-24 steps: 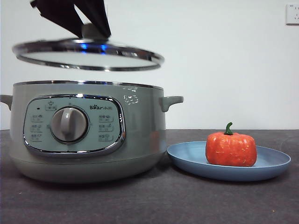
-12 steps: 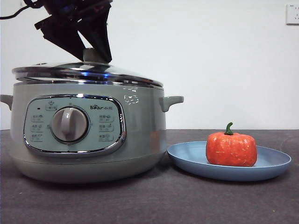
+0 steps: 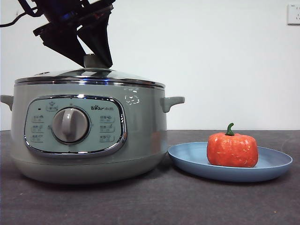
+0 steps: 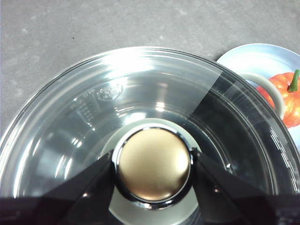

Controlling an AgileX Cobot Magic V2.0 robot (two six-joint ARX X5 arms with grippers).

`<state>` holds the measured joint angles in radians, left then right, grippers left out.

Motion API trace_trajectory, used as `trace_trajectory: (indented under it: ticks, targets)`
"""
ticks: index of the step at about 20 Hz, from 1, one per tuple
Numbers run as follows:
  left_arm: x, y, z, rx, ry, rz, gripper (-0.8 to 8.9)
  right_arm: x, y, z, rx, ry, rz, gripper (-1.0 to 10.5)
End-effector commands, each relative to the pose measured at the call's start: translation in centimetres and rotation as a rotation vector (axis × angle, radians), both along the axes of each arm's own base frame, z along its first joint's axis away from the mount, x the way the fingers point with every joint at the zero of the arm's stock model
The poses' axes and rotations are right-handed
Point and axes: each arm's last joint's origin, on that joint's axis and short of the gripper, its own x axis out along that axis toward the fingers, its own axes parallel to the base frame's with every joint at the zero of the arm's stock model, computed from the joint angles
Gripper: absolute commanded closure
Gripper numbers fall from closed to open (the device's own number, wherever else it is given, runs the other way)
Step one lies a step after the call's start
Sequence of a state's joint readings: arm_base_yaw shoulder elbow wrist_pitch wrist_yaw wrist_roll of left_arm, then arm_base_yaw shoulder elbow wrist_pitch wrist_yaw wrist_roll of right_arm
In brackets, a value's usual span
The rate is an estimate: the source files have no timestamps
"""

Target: Take the pumpkin out from the steamer,put the pumpkin in the blue plate,close the lid

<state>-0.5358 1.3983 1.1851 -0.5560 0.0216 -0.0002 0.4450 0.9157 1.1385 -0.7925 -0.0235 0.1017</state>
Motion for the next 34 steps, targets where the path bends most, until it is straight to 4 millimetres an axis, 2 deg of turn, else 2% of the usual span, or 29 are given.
trace_trajectory:
  ticks: [1,7,13,15,16,18,19,22,25,29,32,34]
  targets:
    - [-0.2,0.1,-0.4,0.020,0.014,-0.018,4.92,0.0,0.0,-0.2,0.003,0.011,-0.006,3.8]
    - [-1.5,0.8,1.3,-0.006,-0.032,-0.017,4.94,0.0,0.0,-0.3,0.002,0.012,-0.006,3.8]
    - [-5.3,3.1,3.1,0.030,0.033,-0.019,5.01,-0.2,-0.1,-0.6,-0.011,0.055,-0.002,3.9]
    - [-6.6,3.9,3.3,0.054,0.080,-0.024,5.04,-0.3,-0.1,-0.7,-0.016,0.064,-0.002,5.4]
    - [-7.2,4.2,3.4,0.065,0.099,-0.025,5.36,-0.5,-0.2,-0.6,-0.014,0.058,-0.002,6.4]
    - [-8.3,4.8,3.8,0.077,0.108,-0.031,7.68,-0.9,-0.3,-0.5,-0.005,0.032,-0.001,8.4]
    - [-8.8,5.1,4.1,0.071,0.094,-0.033,8.26,-1.2,-0.3,-0.7,0.004,0.013,0.008,9.0]
    - [-10.2,5.9,4.9,0.010,-0.014,-0.030,8.22,-2.3,-0.2,-2.0,0.073,-0.091,0.028,9.5]
    - [-11.8,6.9,4.1,-0.068,-0.143,-0.026,8.22,-3.1,-0.2,-4.3,0.105,-0.177,0.009,9.5]
    - [-14.3,8.4,1.0,-0.162,-0.267,-0.006,8.22,-3.6,0.0,-6.9,0.172,-0.250,0.010,9.5]
    - [-15.0,8.9,0.0,-0.185,-0.305,-0.005,8.22,-3.4,0.2,-7.4,0.188,-0.230,-0.001,9.5]
    - [-15.3,9.0,-0.2,-0.179,-0.272,0.001,8.17,-3.1,0.3,-7.7,0.179,-0.208,-0.007,9.5]
